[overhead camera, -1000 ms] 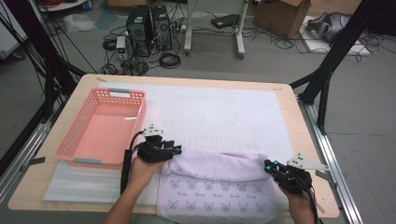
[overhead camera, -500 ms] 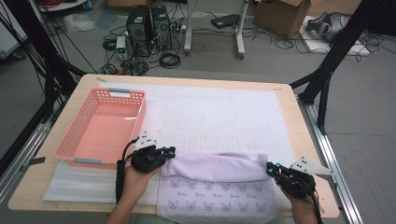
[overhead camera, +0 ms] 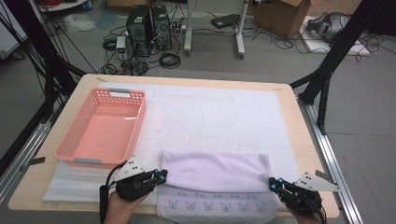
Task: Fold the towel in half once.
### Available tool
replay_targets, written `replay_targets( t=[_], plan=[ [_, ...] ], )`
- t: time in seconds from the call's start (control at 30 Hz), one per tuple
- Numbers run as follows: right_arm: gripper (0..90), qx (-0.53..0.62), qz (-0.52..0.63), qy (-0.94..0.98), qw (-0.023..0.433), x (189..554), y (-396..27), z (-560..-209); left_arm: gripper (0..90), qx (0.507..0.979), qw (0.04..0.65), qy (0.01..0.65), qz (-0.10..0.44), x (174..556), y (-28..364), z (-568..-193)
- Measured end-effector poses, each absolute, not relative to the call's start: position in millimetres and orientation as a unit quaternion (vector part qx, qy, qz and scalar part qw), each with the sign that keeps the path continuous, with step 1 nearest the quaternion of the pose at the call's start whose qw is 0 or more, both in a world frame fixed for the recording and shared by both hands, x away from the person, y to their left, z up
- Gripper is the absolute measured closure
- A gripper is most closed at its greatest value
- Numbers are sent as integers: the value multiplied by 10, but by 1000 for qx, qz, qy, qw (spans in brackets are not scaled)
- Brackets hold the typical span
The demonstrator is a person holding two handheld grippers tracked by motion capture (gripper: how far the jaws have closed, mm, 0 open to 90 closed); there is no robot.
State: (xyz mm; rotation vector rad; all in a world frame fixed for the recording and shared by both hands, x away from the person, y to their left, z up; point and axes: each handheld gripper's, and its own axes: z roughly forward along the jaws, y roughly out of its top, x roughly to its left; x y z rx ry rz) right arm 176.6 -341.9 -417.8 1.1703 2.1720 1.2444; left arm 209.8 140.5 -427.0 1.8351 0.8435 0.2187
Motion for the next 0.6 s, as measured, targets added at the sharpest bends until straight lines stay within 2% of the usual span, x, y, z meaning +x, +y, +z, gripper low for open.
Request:
replay_targets(
  t=[0.2, 0.23, 0.3, 0.37, 0.47, 0.6],
  plan=[
    [845, 405, 418, 796, 165, 1603, -3435, -4306, 852, 771, 525, 351, 79, 2007, 1435, -4360],
    [799, 407, 411, 800, 160, 1599, -3442, -4333, 809, 769, 527, 351, 83, 2008, 1433, -4364],
    [728, 418, 415, 792, 160, 1608, -3476, -4346, 633, 764, 528, 360, 85, 2045, 1440, -4360],
    [673, 432, 440, 769, 168, 1623, -3527, -4296, 567, 757, 531, 367, 98, 2081, 1450, -4347],
    [648, 449, 457, 744, 189, 1678, -3582, -4216, 469, 746, 538, 379, 102, 2184, 1457, -4319],
    [617, 471, 442, 738, 197, 1877, -3573, -4241, 416, 740, 536, 390, 117, 2342, 1424, -4302]
  ],
)
